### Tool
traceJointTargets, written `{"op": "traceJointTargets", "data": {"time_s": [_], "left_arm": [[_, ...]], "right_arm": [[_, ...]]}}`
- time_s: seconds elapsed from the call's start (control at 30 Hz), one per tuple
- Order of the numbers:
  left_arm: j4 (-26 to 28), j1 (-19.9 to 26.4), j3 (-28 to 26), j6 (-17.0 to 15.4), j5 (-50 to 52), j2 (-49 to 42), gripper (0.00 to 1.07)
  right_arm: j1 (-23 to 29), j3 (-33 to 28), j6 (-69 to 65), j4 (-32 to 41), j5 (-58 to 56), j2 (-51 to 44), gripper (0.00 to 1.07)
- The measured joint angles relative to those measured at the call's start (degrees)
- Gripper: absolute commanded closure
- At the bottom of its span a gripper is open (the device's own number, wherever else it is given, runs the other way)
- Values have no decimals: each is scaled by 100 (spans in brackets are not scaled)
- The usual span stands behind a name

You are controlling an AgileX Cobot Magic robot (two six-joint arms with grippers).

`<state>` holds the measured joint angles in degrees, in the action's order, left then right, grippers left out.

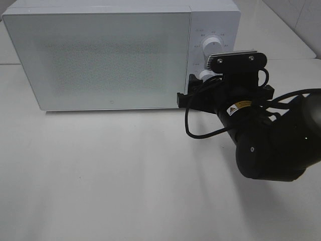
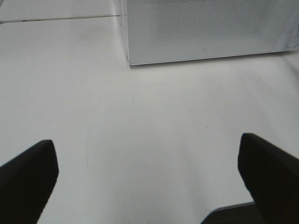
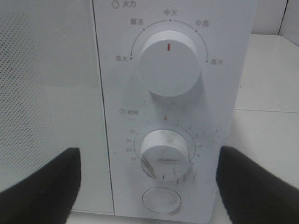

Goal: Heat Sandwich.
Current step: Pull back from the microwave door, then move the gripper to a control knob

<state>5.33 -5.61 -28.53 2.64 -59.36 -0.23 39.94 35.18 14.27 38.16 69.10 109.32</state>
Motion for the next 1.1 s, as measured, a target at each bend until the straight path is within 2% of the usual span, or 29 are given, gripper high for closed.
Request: {"op": "traceJointTargets", "data": {"time_s": [0.67,0.9,1.03,1.1], "left_arm": [[0,0,0,0,0,0,3],[0,0,0,0,0,0,3],[0,0,0,0,0,0,3],[0,0,0,0,0,0,3]], "right_arm": [[-493,945,-401,-292,-103,940,31],[-556,1008,-407,-309,-201,1003,31],[-556,1008,-407,-292,-206,1003,37],[-556,1008,-407,-264,-201,1003,44]]}}
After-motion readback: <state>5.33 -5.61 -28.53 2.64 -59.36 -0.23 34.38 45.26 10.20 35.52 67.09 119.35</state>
